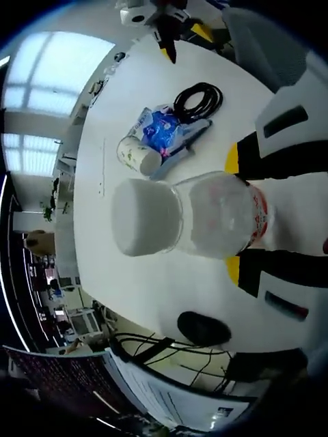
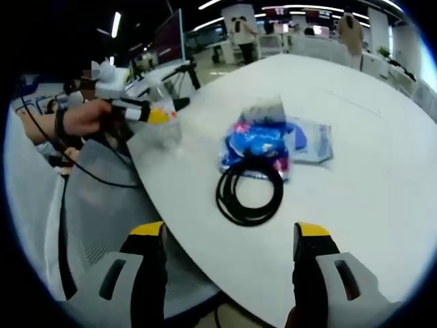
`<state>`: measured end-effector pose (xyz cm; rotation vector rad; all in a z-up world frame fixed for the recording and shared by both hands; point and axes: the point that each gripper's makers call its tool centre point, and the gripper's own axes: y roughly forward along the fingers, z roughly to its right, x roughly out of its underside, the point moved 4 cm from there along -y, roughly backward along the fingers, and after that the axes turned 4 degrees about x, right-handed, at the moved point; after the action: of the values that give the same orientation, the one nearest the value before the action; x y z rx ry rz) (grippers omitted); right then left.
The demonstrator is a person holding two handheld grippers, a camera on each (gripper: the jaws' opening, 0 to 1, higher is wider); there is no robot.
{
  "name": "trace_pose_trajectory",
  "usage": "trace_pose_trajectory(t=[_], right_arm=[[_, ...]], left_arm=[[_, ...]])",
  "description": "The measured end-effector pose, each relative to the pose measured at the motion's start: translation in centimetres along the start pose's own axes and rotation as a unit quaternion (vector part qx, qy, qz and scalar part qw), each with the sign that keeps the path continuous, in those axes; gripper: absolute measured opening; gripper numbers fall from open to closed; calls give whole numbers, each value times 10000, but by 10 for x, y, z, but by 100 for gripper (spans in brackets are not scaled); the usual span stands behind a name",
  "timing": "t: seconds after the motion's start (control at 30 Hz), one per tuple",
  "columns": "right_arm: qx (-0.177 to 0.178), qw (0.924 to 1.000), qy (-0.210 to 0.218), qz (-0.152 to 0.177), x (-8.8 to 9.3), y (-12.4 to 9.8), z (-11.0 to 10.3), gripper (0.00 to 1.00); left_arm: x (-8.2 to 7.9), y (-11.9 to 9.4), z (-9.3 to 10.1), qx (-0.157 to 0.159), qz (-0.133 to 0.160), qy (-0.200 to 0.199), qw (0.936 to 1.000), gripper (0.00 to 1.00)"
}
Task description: Arrange the tabletop items into an orderly group along one side of the table until the central work area is clear of visible clutter.
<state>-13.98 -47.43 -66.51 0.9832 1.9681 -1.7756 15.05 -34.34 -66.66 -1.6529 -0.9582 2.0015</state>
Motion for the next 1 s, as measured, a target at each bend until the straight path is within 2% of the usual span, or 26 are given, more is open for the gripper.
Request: trace_pose_trajectory(t=[0.13, 0.3, 0.7, 1.0], right_arm=[[14, 10000, 13, -9, 1, -1, 0, 74], [45, 10000, 69, 3, 3, -2, 1, 74], [154, 9995, 229, 137, 3, -7, 4, 73], [156, 9994, 294, 121, 6, -6, -1, 74]], left_arm=[[5, -1, 3, -39, -59, 173, 9998, 38], [12, -5, 4, -86, -15, 154, 9998, 38], [11, -5, 3, -128, 72, 131, 9998, 38], [11, -4, 3, -149, 117, 64, 9998, 38]])
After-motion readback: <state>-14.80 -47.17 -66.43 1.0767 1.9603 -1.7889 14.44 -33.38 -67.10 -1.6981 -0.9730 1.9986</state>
